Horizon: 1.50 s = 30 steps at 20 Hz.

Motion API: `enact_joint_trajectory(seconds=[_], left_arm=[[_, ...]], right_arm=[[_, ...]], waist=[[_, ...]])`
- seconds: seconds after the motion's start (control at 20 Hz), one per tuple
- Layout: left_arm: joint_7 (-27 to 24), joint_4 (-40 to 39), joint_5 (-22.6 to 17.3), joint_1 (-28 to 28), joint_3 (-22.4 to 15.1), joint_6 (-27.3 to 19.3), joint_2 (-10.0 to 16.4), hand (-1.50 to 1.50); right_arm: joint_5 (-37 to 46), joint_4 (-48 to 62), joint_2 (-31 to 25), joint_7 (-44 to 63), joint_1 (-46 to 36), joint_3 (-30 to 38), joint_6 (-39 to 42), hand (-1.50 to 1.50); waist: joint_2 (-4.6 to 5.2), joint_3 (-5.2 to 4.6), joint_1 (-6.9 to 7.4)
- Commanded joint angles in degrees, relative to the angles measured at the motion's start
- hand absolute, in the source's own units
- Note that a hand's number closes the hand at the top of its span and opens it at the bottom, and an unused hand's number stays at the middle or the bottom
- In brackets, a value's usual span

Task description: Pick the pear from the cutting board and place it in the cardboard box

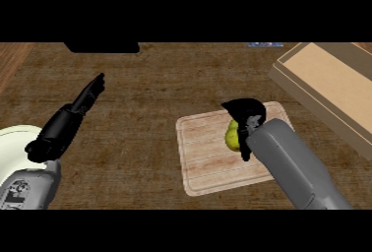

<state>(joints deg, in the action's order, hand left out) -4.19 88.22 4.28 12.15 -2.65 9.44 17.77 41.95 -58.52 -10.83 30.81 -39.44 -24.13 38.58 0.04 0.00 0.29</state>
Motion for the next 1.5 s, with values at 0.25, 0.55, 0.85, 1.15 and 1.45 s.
enact_joint_trajectory(seconds=[0.25,0.55,0.85,1.15,1.45], left_arm=[[-0.1,-0.7,2.0,0.0,0.3,0.0,-2.2,0.00],[-0.2,-0.2,2.7,0.3,0.5,0.3,-3.6,0.00],[-0.2,1.6,1.3,-0.8,1.1,2.7,-2.4,0.00],[3.5,1.0,1.3,3.6,1.8,2.9,-2.3,0.00],[2.4,0.5,2.2,1.8,2.6,1.9,-2.8,0.00]], right_arm=[[6.3,5.7,0.0,-15.6,0.7,-2.7,-7.4,1.50],[11.6,7.1,1.4,-18.6,-0.9,-2.0,-14.0,1.50],[10.4,11.0,-0.7,-27.6,-5.1,4.6,-25.0,1.50],[11.6,16.3,-1.0,-36.4,-6.5,8.7,-41.7,1.50],[13.1,7.0,-4.9,-36.8,-10.2,9.9,-41.7,1.50]], waist=[[0.16,0.02,0.22],[0.04,0.01,0.09],[0.38,0.07,1.32],[0.50,0.10,1.39],[-0.15,0.00,-0.11]])
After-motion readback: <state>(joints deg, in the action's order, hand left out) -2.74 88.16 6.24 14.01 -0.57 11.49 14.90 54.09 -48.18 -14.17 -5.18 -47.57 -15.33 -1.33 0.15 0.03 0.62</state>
